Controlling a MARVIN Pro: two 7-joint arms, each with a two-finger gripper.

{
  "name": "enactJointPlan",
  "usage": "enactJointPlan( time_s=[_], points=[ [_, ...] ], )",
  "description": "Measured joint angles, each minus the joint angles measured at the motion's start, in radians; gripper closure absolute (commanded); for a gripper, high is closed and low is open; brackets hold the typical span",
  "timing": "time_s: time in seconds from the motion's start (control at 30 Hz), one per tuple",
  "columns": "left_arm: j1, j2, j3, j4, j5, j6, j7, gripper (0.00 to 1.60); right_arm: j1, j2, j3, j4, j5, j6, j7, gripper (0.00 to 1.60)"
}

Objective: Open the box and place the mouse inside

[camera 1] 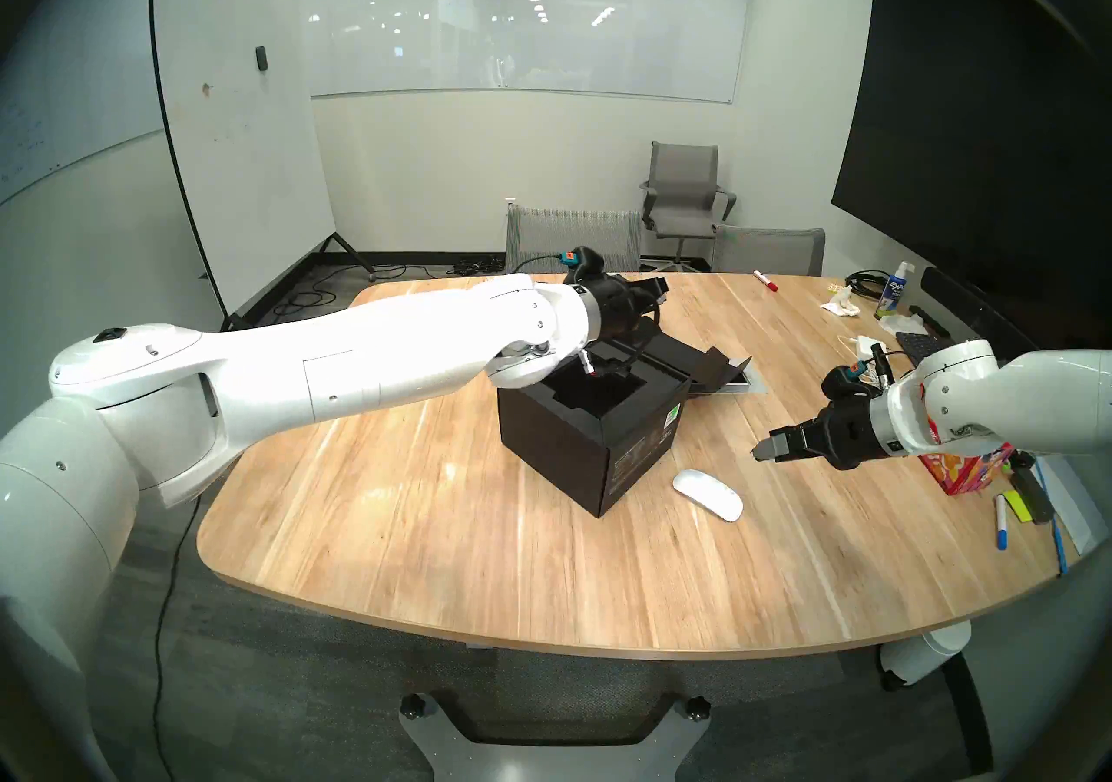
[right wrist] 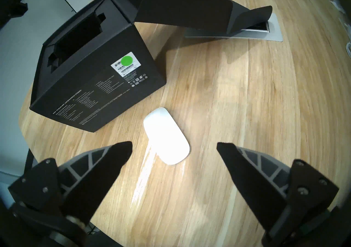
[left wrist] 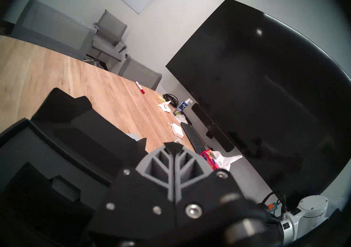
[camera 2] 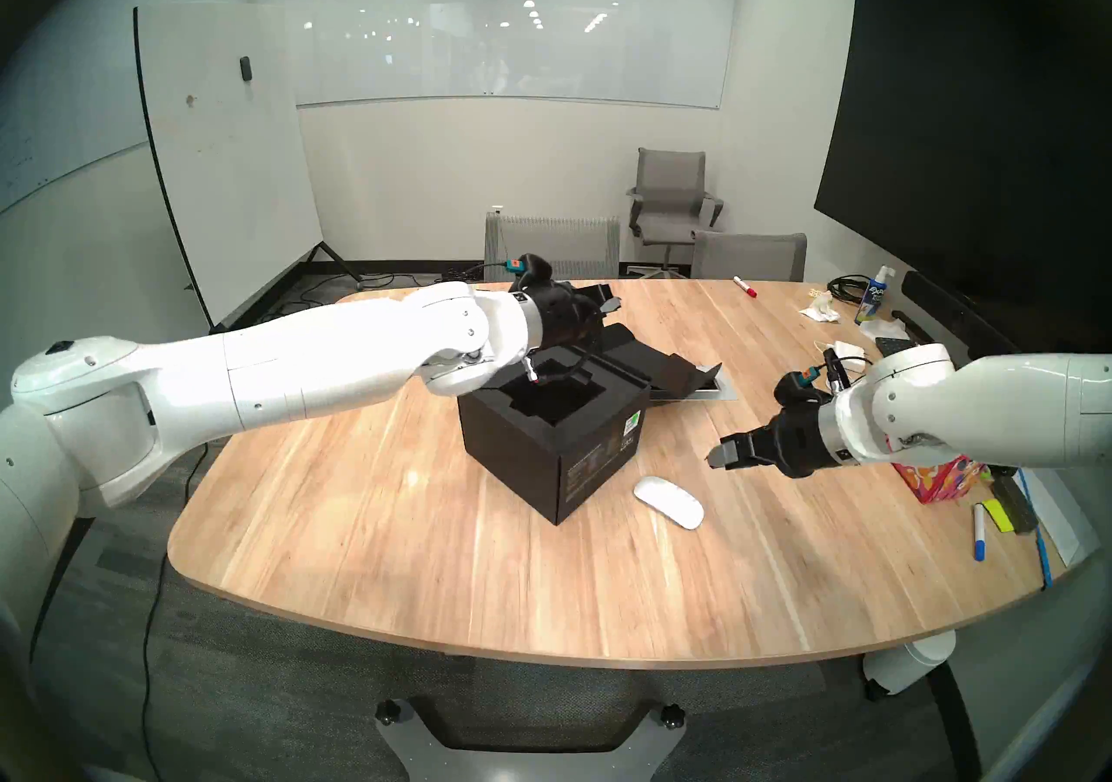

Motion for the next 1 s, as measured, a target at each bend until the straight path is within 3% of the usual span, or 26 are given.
enactJointPlan(
  time_s=[0.73,1.0],
  points=[
    [0.001,0.269,0.051,0.142,0.135,0.193,-0.337,1.6,-0.001,-0.001,0.0,0.0,0.0,0.0,0.0,0.0],
    [-0.02,0.36,0.05,0.192,0.174,0.312,-0.474,1.6,-0.002,-0.001,0.0,0.0,0.0,0.0,0.0,0.0]
  ],
)
